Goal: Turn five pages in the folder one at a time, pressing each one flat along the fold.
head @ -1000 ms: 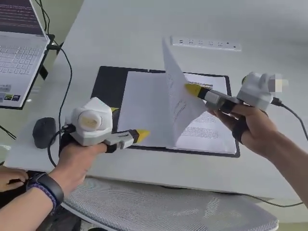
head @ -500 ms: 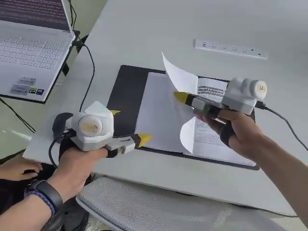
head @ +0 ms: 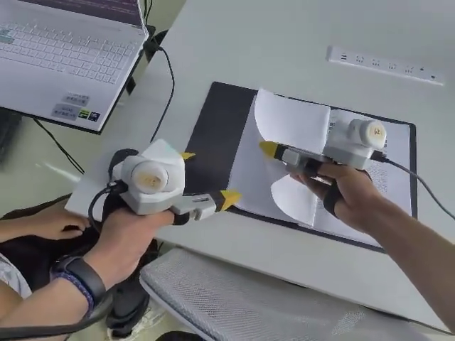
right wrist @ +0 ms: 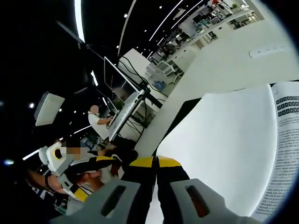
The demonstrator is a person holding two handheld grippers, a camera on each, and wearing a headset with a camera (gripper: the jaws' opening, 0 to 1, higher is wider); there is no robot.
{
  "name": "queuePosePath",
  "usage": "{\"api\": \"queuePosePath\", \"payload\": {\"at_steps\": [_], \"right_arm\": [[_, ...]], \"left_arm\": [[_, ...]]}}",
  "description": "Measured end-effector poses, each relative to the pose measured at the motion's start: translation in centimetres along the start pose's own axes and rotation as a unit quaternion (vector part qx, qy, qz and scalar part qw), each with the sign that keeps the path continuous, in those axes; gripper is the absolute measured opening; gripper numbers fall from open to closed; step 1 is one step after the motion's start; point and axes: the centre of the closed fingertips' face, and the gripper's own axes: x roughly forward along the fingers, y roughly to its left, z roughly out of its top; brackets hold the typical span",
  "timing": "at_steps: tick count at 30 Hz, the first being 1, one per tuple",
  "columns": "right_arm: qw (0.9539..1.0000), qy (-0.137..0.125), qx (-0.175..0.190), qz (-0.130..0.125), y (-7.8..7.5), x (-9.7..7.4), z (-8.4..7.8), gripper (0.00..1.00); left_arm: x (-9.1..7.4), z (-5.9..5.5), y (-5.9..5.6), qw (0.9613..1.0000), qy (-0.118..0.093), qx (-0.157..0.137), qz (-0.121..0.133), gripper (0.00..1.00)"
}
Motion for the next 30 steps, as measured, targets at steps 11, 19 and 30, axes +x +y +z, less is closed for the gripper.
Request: {"api": "queuePosePath", "payload": {"at_steps": [11,19,30], "right_arm": [[0.9985,0.039,0.037,-0.011,-1.4,2.7,-3.6,0.00],[0.9959,0.048,0.068,-0.034,-2.3,3.0,-5.2,0.00],[0.9943,0.034,0.097,-0.028,-3.5,3.7,-4.9,0.07]], "left_arm": [[-1.0,-0.2,0.8,0.9999,0.001,-0.008,0.010,0.67],[-1.4,-0.8,1.1,0.9998,0.004,-0.013,0.013,0.66],[-1.2,-0.9,0.8,0.9999,0.004,-0.012,0.011,0.66]]}}
